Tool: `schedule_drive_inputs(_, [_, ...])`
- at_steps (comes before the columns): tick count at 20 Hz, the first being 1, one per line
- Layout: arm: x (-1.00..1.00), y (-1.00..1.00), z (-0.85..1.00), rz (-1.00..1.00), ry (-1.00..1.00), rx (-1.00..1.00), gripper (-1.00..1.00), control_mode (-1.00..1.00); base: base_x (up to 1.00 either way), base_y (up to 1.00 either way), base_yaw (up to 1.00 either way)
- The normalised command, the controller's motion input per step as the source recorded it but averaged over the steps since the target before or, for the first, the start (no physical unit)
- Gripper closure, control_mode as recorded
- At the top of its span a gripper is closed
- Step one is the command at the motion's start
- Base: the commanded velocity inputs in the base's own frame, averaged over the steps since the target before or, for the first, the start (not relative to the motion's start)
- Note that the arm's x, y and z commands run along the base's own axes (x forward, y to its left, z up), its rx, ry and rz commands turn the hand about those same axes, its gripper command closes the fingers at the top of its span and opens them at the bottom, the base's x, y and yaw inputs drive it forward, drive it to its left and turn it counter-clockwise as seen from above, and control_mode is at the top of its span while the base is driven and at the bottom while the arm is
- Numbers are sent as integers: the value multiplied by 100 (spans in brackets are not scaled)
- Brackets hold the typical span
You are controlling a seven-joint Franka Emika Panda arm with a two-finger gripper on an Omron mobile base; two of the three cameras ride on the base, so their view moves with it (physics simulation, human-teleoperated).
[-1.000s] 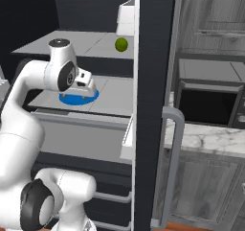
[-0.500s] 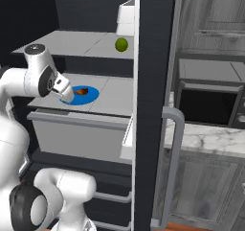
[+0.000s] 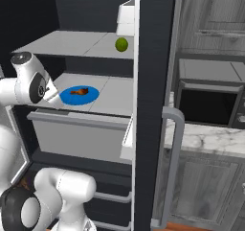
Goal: Retrieve the chicken drumstick from the fridge and place it on the cutting board.
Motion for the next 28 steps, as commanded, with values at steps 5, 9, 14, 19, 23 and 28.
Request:
schedule_drive_inputs(5, [44,9,0,-3,0,0,-100,-100,0,0,0])
schedule_drive_inputs(9, [44,0,-1,0,0,0,-100,-100,0,0,0])
schedule_drive_inputs(14, [48,0,-10,2,0,0,-100,-100,0,0,0])
schedule_drive_inputs(19, [43,0,-21,7,0,0,-100,-100,0,0,0])
schedule_drive_inputs(23, [47,0,-31,9,0,0,-100,-100,0,0,0])
schedule_drive_inputs(28, [49,0,-23,8,-1,0,-100,-100,0,0,0])
